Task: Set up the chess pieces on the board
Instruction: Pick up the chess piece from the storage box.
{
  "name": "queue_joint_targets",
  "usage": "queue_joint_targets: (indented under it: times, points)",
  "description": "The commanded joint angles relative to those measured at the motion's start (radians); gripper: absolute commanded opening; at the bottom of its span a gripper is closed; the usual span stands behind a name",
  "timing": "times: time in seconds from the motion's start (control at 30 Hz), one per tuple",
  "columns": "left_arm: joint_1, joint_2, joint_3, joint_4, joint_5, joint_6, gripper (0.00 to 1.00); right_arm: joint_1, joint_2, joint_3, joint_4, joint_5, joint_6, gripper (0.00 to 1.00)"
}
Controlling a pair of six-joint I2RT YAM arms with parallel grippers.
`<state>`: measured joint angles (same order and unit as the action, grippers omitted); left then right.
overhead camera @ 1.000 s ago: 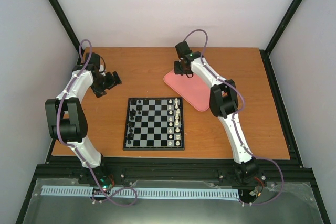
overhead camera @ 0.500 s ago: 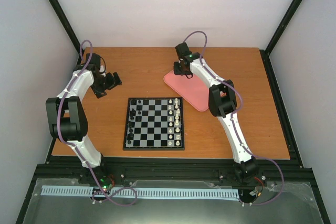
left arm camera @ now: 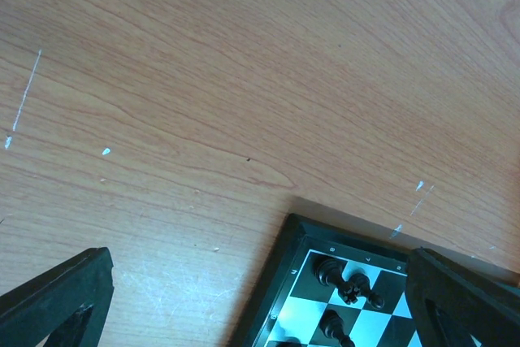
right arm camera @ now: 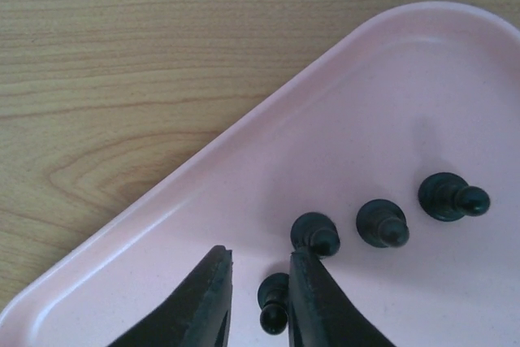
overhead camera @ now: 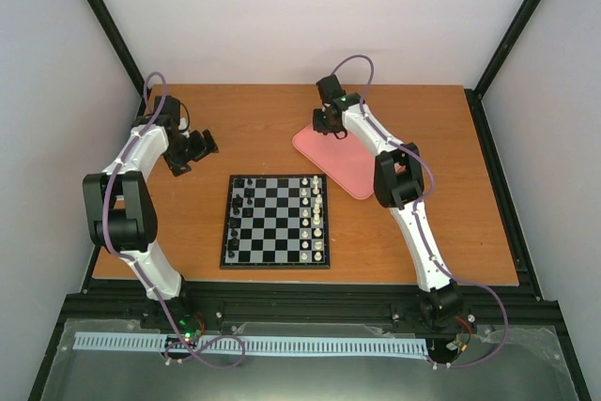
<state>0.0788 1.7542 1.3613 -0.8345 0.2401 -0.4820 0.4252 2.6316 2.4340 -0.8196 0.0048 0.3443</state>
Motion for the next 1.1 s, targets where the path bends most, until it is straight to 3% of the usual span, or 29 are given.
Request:
queue_joint_targets:
  times: [0.0,0.47,0.77,1.07]
  points:
    - [0.009,0.014,0.031,-0.010,0.007,0.019,1.00,-0.007,0.018,0.030,-0.013,-0.016,0.008,0.23]
    - [0.009,0.005,0.018,-0.004,0.010,0.020,1.00,-0.006,0.004,0.011,-0.035,0.006,0.014,0.24]
    - [0.009,0.004,0.022,-0.006,0.008,0.020,1.00,-0.006,0.005,0.013,-0.043,0.016,0.006,0.03]
    - [0.009,-0.002,0.019,-0.006,0.010,0.020,1.00,0.011,-0.109,-0.067,-0.021,0.034,-0.033,0.03]
